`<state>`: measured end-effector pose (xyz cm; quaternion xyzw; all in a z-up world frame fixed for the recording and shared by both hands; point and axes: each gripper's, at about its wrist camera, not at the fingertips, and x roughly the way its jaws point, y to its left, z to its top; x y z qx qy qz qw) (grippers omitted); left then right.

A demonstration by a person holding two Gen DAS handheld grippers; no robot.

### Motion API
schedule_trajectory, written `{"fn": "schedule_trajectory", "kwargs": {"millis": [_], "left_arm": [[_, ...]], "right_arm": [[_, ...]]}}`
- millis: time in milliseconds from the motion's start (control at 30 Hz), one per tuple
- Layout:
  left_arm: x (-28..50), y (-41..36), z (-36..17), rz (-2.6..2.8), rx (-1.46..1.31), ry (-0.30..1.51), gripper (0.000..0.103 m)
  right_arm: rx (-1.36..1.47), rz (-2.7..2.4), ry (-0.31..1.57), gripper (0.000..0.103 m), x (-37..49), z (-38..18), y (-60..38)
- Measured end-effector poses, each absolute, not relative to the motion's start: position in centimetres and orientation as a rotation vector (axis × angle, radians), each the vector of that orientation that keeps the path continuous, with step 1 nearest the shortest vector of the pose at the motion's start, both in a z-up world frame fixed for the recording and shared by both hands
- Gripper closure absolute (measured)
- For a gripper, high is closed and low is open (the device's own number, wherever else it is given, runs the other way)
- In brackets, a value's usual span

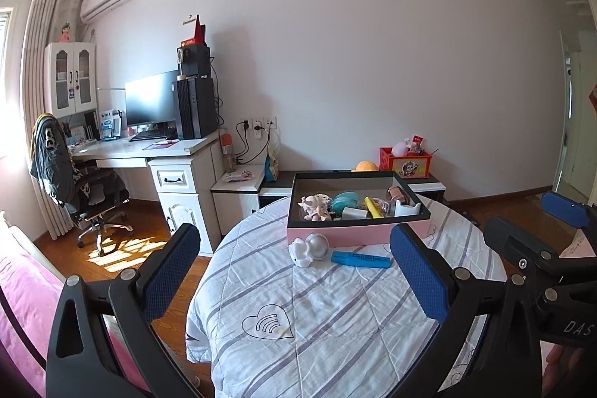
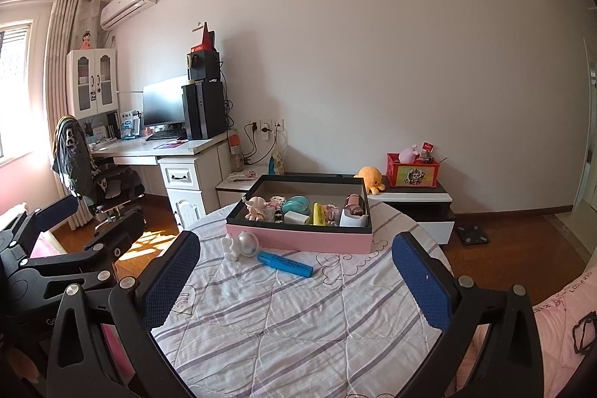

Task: Organize rigid objects
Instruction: 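Withdraw both tools from the box back over the bed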

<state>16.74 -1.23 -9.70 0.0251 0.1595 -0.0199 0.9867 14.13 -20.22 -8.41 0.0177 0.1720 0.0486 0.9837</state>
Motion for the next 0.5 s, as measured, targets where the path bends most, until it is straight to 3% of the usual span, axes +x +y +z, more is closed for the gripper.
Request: {"fn": "schedule_trajectory", "kwargs": {"millis": [500], "left_arm": [[26.1, -0.6, -18.0, -0.068, 0.046, 0.589, 0.0]], "right_arm": [[0.018, 0.141, 0.583, 0.0, 23.3, -16.0, -19.7]]}}
